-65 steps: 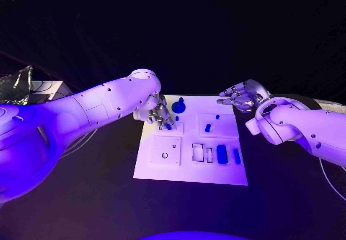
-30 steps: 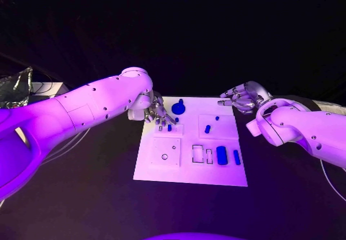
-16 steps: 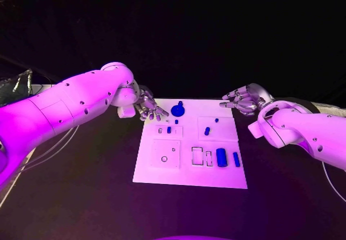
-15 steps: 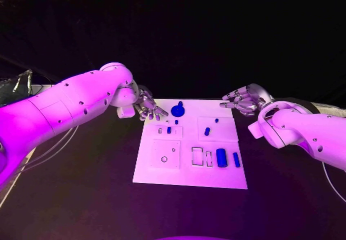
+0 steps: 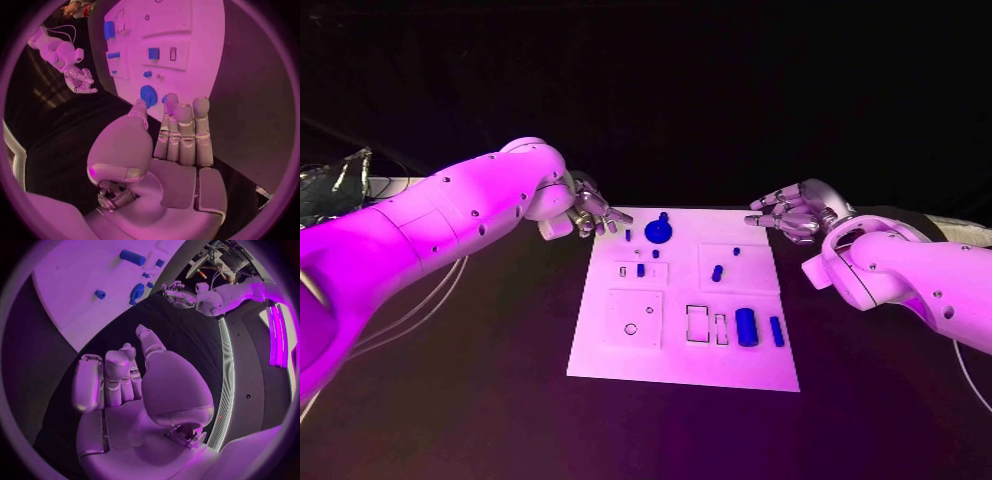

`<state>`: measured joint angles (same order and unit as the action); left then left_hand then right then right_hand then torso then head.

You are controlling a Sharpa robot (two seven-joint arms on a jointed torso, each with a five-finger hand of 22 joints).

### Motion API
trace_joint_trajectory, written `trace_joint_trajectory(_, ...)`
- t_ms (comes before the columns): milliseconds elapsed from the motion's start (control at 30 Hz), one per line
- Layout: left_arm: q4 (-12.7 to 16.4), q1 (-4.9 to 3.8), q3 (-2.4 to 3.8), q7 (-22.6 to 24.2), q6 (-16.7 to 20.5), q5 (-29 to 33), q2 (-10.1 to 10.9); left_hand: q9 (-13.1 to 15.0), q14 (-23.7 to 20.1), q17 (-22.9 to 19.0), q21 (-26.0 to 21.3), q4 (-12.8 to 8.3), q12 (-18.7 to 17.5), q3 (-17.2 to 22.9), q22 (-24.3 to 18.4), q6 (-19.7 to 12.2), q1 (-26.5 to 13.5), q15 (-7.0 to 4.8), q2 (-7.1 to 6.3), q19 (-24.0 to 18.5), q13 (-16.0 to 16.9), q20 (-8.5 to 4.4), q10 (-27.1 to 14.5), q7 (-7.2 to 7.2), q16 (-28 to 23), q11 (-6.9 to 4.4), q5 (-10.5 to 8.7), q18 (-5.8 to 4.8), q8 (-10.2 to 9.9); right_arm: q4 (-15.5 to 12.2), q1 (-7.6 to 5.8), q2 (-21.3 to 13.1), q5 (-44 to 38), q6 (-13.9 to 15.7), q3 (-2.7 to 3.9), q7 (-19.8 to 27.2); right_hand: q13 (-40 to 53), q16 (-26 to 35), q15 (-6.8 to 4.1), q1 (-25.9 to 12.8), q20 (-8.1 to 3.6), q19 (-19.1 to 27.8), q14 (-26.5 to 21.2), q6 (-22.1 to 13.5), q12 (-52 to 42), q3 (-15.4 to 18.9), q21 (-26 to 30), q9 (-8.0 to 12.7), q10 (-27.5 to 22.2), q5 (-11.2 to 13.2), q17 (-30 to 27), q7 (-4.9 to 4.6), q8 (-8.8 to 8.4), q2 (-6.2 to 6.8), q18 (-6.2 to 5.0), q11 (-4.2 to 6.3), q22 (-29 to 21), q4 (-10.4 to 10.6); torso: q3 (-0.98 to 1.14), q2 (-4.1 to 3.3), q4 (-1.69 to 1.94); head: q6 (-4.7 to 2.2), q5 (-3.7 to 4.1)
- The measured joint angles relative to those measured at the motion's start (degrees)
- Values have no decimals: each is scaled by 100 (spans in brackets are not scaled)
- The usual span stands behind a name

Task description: Assemble the parts on the task board

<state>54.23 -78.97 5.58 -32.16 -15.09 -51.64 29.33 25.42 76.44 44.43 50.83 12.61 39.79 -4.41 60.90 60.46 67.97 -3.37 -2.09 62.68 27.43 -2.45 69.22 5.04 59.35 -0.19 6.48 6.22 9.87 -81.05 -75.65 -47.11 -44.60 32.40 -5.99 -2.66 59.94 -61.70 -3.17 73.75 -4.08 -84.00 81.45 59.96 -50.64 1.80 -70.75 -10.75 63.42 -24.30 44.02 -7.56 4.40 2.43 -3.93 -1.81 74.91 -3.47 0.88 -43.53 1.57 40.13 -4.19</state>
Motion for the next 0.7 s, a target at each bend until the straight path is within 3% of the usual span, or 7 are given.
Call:
trace_joint_trajectory(133,-160,28,-31,149,252,-71,-135,63,0,5,4,53,126,-55,32,-463,80,0,142,20,3,21,-63,60,22,62,23,49,412,-6,0,2,65,112,0,110,-183,157,0,0,0,0,1,-40,108,0,169,0,-73,-119,-124,-21,0,0,0,-20,0,0,-8,-24,-14,-39,-4)
trace_joint_trajectory(233,-237,76,-57,260,429,-136,-205,57,0,7,64,59,181,-9,74,-530,93,0,139,38,9,38,-62,70,56,62,40,87,629,-13,-1,-3,122,243,0,209,-260,270,0,0,0,0,1,-41,153,0,282,5,-84,-279,-212,-20,0,0,0,-11,0,0,-18,-43,-26,-55,-3)
trace_joint_trajectory(333,-288,121,-89,368,567,-214,-261,242,0,95,165,150,302,757,153,-615,34,0,-253,93,62,10,-105,7,158,20,76,87,1099,-22,-4,-12,178,376,0,307,-330,313,0,0,0,0,1,-42,153,0,308,6,-97,-311,-236,-19,0,0,0,-15,0,0,-25,-63,-33,-74,-12)
trace_joint_trajectory(400,-306,136,-113,433,640,-268,-289,677,36,204,274,119,465,1693,243,-850,-178,-36,-727,142,154,-24,-146,-82,258,-22,76,87,1688,-23,-6,-19,213,454,1,367,-408,367,0,0,0,0,1,-50,153,16,347,5,-102,-311,-221,-12,0,0,0,-10,0,-17,-29,-76,-36,-90,-15)
trace_joint_trajectory(433,-312,140,-121,459,667,-291,-300,826,53,239,314,83,520,1910,275,-890,-252,-53,-810,174,186,-30,-157,-106,290,-33,76,87,1884,-23,-6,-21,227,485,2,391,-415,367,0,0,0,0,1,-51,153,16,347,6,-103,-311,-218,-11,0,0,0,-10,0,-17,-32,-82,-36,-93,-16)
trace_joint_trajectory(533,-321,147,-145,520,725,-370,-321,1268,66,329,416,-38,687,2280,358,-1075,-468,-66,-891,197,287,-54,-195,-165,367,-70,76,87,2401,-19,-8,-21,265,566,2,455,-472,391,0,-1,0,0,1,-51,118,16,347,5,-103,-311,-184,-11,0,-1,0,-9,2,-17,-39,-98,-35,-107,-16)
trace_joint_trajectory(700,-344,154,-184,556,768,-507,-353,1665,88,442,513,-49,839,2486,448,-1235,-673,-87,-927,233,352,-60,-238,-226,485,-114,76,86,2846,-14,-8,-19,305,649,2,521,-513,402,0,-24,0,0,2,-52,107,16,347,11,-103,-355,-157,-11,0,-24,0,-9,4,-17,-42,-115,-33,-112,-23)
